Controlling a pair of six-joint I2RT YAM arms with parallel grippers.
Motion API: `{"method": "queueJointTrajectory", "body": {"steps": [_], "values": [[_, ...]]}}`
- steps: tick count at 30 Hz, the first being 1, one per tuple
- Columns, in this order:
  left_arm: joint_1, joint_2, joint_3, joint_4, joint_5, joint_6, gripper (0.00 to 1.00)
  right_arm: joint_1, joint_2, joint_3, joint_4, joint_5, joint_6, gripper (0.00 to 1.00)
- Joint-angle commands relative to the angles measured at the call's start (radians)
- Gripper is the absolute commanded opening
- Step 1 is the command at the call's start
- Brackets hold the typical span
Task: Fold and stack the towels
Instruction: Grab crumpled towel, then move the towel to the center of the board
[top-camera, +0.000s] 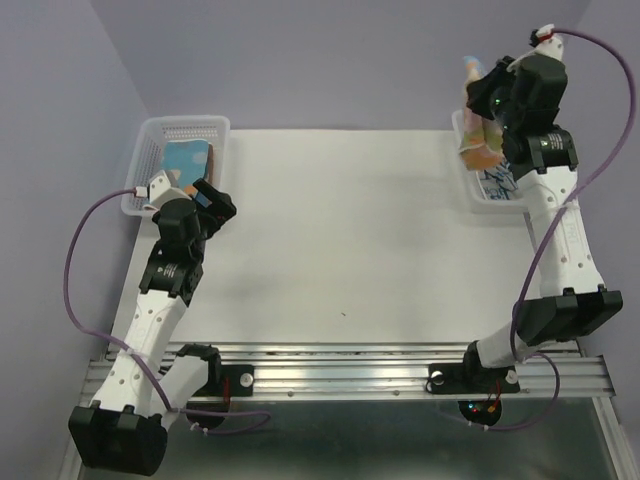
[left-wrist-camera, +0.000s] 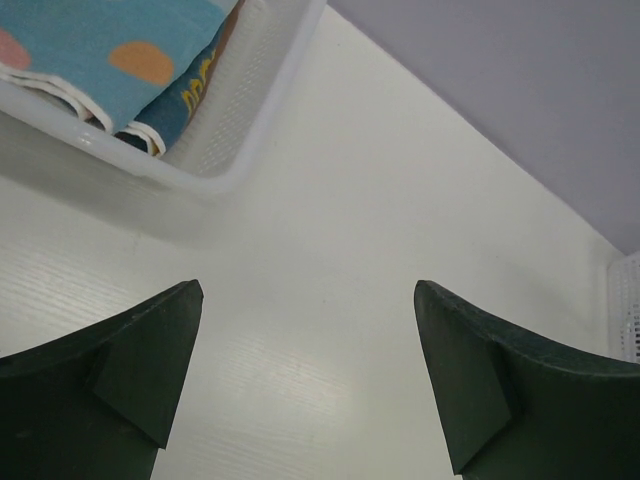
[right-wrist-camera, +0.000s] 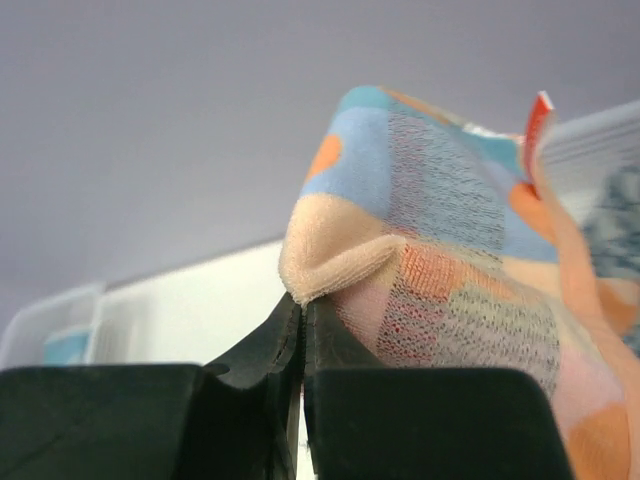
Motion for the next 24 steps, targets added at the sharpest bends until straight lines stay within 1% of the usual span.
{"method": "queueJointTrajectory", "body": {"steps": [1,3,5,6,8,10,11,14,15,18,20,24], "values": [[-0.013,-0.032,-0.032,-0.008,0.003,-0.052,0.99,0.124,-0.059,0.03,-0.04,-0.275,0.004,0.01],[-0.018,-0.03,-0.037,-0.01,0.011,-0.057,0.99,0.167,-0.072,0.047,-0.036,-0.343,0.017,0.01],[-0.024,-0.029,-0.042,-0.013,0.012,-0.064,0.99,0.233,-0.078,0.065,-0.023,-0.374,0.015,0.01],[-0.029,-0.029,-0.046,-0.015,0.012,-0.066,0.99,0.245,-0.079,0.073,-0.013,-0.451,0.02,0.01],[-0.029,-0.032,-0.052,-0.021,0.009,-0.076,0.99,0.27,-0.073,0.09,0.024,-0.553,0.044,0.01],[-0.029,-0.039,-0.062,-0.044,-0.018,-0.102,0.99,0.311,-0.061,0.114,0.036,-0.631,0.075,0.01],[-0.029,-0.044,-0.063,-0.056,-0.035,-0.115,0.99,0.327,-0.06,0.115,0.04,-0.644,0.078,0.01],[-0.029,-0.056,-0.057,-0.108,-0.108,-0.164,0.99,0.394,-0.076,0.058,0.052,-0.662,0.089,0.01],[-0.029,-0.062,-0.054,-0.132,-0.121,-0.19,0.99,0.412,-0.085,-0.009,0.059,-0.647,0.099,0.01],[-0.029,-0.072,-0.049,-0.16,-0.145,-0.211,0.99,0.498,-0.139,-0.117,0.118,-0.601,0.096,0.01],[-0.029,-0.081,-0.054,-0.174,-0.142,-0.228,0.99,0.558,-0.174,-0.204,0.151,-0.59,0.095,0.01],[-0.03,-0.095,-0.072,-0.179,-0.1,-0.245,0.99,0.644,-0.234,-0.316,0.181,-0.537,0.106,0.01]]}}
